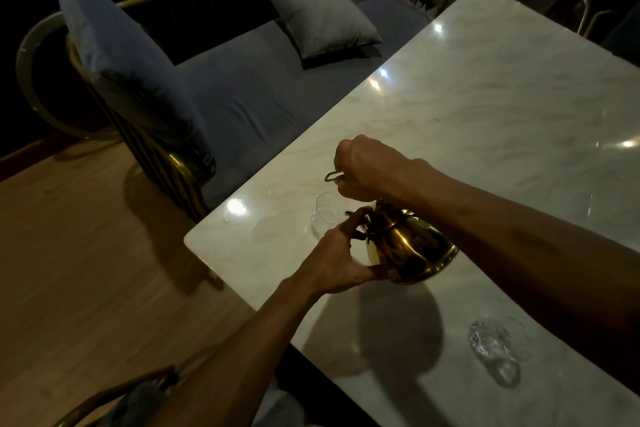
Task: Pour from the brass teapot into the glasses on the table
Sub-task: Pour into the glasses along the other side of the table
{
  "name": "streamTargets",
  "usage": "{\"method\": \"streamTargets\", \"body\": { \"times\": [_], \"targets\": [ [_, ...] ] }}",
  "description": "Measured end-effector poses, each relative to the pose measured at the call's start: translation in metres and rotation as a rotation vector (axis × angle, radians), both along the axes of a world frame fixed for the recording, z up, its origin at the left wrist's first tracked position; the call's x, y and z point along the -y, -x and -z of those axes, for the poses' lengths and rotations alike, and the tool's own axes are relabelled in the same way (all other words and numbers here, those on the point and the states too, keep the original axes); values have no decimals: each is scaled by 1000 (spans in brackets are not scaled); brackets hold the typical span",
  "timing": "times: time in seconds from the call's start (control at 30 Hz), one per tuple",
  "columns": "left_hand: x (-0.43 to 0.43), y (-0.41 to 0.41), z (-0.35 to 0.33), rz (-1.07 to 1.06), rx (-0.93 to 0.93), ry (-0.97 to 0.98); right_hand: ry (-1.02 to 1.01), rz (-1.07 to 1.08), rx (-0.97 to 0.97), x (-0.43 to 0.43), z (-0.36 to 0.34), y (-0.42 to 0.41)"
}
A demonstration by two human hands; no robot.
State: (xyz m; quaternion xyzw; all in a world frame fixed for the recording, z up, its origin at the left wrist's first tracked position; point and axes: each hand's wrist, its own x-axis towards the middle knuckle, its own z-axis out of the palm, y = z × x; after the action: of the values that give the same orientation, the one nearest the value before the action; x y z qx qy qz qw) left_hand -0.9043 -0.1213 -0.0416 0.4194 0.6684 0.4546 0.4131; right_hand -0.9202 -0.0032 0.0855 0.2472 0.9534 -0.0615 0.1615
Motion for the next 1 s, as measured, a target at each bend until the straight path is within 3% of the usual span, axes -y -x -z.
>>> {"method": "streamTargets", "body": {
  "times": [1.0],
  "targets": [
    [-1,1,13,-73,-26,-77,-18,15,9,10,-11,10]
  ]
}}
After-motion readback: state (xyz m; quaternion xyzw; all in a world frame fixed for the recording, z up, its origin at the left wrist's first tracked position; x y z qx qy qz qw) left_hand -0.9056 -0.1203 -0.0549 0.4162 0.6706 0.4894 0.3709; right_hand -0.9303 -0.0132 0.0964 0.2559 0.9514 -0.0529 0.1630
